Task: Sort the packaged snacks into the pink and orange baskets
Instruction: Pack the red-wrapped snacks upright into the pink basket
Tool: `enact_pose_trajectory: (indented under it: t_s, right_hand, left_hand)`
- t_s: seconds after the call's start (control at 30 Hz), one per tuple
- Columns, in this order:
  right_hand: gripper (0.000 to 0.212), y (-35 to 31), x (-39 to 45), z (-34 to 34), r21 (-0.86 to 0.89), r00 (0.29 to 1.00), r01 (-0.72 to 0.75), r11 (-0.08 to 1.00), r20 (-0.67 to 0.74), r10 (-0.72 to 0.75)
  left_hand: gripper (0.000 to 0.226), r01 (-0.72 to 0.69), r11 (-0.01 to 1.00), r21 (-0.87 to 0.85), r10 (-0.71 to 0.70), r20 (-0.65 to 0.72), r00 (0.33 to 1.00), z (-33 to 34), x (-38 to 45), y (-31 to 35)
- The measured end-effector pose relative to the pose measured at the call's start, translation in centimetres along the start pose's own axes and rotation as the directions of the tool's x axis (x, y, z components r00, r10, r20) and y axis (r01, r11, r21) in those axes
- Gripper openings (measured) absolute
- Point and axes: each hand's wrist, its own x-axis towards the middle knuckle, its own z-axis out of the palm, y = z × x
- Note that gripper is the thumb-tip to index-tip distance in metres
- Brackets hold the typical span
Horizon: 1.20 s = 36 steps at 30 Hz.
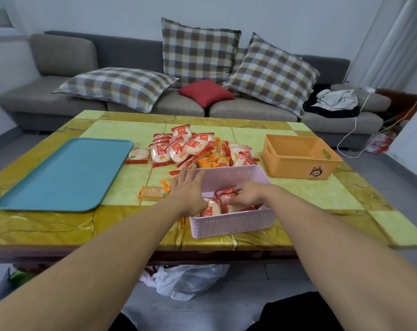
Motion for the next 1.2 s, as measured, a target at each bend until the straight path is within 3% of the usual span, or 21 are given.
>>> enact_pose_trajectory:
  t_s: [0.1,0.2,0.27,0.37,0.43,0.53,0.7,0.87,1.03,1.2]
  right_hand:
    - [0.075,-1.5,-0.2,-0.2,-0.011,0.999,0.023,1.0,0.049,-0.022]
    - [0.082,-2.8,0.1,-0.6,-0.127,0.996,-0.056,0.99,0.057,0.063]
    - [0.068,-4.0,0.3,-1.4,-0.185,0.985,-0.088,0.979,-0.165,0.057]
    - [0.041,-6.6,0.8,-2.9,-0.068,0.839,-0.016,0.998,-0.543,-0.023]
    - [0.025,-8.7,1.5,-3.3,-0.034,0.771,0.07,0.997,-0.632,-0.076]
    - [0.006,-11.5,4.1,-3.3,0.0,0.784,0.181,0.983,-0.604,-0.144]
    - [0.064,-15.0,11.6,-4.5,-0.055,0.846,0.202,0.978,-0.494,-0.202]
    - [0.113,-16.6,19.4,-6.5,-0.033,0.924,0.152,0.988,-0.35,-0.154]
    - [0.148,-17.6,24.9,-8.6,-0.152,0.98,0.048,0.987,-0.183,-0.076]
    - [0.156,-18.3,27.7,-9.1,-0.116,0.996,0.031,0.993,-0.079,-0.04]
  left_hand:
    - [0.099,-0.009,1.0,-0.018,0.008,-0.016,1.0,0.1,-0.1,0.0]
    - [0.088,-0.047,0.995,-0.085,0.045,-0.031,0.999,0.1,-0.1,-0.4]
    - [0.074,-0.092,0.975,-0.204,0.082,-0.058,0.995,-0.3,-0.2,-1.4]
    - [0.059,-0.097,0.918,-0.384,0.027,-0.182,0.983,-1.3,-0.4,-3.7]
    - [0.059,-0.023,0.914,-0.406,-0.076,-0.228,0.971,-2.3,0.0,-5.9]
    - [0.061,0.082,0.925,-0.371,-0.179,-0.235,0.955,-3.9,1.7,-9.7]
    - [0.071,0.174,0.923,-0.344,-0.259,-0.219,0.941,-5.5,7.4,-15.7]
    - [0.1,0.26,0.936,-0.238,-0.281,-0.059,0.958,-4.1,13.9,-19.6]
    - [0.122,0.27,0.959,-0.087,-0.27,0.015,0.963,-2.6,18.2,-21.4]
    - [0.127,0.248,0.968,0.041,-0.249,0.004,0.969,-2.5,19.3,-21.9]
